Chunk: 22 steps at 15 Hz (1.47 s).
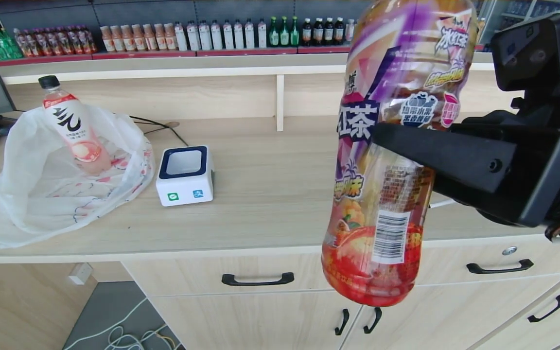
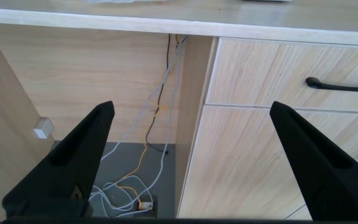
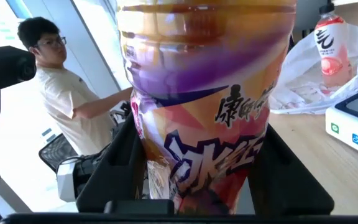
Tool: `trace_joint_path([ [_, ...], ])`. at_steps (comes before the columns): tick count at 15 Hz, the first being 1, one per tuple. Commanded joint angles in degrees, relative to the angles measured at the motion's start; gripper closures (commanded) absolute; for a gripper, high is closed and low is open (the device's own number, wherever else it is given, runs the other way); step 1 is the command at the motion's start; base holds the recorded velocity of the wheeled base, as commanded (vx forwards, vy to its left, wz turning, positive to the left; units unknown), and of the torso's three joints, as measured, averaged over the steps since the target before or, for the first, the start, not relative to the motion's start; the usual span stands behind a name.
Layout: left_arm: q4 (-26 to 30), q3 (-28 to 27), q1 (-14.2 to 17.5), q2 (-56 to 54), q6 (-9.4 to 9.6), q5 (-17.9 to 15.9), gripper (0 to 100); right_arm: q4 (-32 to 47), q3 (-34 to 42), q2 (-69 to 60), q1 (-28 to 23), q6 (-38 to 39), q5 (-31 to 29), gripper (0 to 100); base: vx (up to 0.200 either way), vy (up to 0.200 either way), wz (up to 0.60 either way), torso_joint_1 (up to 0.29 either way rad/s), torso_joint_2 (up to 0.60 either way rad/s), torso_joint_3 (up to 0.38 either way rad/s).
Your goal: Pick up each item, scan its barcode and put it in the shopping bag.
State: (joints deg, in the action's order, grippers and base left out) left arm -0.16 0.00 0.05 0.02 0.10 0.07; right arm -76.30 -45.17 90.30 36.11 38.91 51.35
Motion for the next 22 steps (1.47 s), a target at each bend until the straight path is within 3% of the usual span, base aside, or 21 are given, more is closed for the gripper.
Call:
trace_joint_path([
  [1, 0.0, 0.0, 0.0, 0.0, -0.01, 0.0, 0, -0.1, -0.4, 1.5, 0.4, 0.1, 0.0, 100, 0.000, 0.000, 0.00, 0.000, 0.00, 0.000],
  [22, 0.0, 0.0, 0.0, 0.0, -0.01, 0.0, 0, -4.0, -0.5, 5.6, -0.6, -3.1, -0.7, 100, 0.000, 0.000, 0.00, 0.000, 0.00, 0.000],
])
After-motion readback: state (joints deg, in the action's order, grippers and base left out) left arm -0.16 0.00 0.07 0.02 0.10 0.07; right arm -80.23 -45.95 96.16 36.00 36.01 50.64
